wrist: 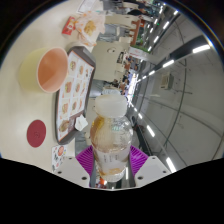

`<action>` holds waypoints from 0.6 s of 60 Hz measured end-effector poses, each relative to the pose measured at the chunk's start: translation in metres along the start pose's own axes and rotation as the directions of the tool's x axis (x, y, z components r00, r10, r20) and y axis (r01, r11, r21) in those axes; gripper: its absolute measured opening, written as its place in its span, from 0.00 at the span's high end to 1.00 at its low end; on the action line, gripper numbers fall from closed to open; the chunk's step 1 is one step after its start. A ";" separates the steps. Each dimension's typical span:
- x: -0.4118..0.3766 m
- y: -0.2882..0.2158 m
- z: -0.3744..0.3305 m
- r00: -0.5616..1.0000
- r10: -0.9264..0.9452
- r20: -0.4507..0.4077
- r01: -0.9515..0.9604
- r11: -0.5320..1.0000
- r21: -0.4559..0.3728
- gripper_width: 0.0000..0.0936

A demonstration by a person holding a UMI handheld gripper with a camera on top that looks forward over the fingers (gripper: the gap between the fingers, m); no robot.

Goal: Pour water

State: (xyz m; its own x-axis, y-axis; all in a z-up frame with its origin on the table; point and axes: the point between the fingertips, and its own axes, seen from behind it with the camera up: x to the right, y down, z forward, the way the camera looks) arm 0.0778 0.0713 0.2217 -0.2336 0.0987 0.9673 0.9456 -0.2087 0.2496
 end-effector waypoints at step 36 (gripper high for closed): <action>-0.021 -0.057 -0.008 0.993 -0.074 0.088 0.067 0.995 0.079 0.53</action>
State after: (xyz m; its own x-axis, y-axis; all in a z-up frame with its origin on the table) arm 0.0266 0.0736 0.1873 -0.2822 0.1989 0.9385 0.9427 -0.1243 0.3098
